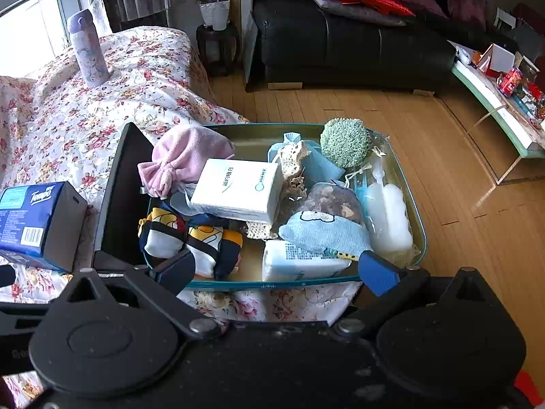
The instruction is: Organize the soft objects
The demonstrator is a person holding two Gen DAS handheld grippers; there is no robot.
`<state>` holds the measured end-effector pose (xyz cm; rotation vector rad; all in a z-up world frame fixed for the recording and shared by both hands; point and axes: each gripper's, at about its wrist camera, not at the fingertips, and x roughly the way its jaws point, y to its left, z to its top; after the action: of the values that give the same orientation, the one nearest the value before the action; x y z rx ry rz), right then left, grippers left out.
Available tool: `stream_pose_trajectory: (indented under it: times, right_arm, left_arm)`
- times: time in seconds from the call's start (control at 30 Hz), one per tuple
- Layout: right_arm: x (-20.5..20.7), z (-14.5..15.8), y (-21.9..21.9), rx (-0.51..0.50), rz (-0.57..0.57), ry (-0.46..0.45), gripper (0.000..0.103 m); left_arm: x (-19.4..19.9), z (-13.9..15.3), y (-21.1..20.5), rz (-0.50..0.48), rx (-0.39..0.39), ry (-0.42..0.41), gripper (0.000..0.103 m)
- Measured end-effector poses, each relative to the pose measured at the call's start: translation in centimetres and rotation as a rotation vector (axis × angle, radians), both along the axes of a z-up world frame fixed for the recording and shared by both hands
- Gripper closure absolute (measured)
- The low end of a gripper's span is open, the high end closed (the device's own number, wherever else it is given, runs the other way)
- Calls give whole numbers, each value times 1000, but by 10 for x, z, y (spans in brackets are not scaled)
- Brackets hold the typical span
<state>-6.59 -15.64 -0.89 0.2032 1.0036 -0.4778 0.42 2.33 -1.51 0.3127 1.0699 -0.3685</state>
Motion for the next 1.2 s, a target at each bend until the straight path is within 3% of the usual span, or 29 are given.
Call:
stream_pose_trajectory:
  times: [1.2]
  right_arm:
    - [0,-3,-1,12,-11,10,0]
  left_arm:
    - [2,-4,4,15,24,-15,6]
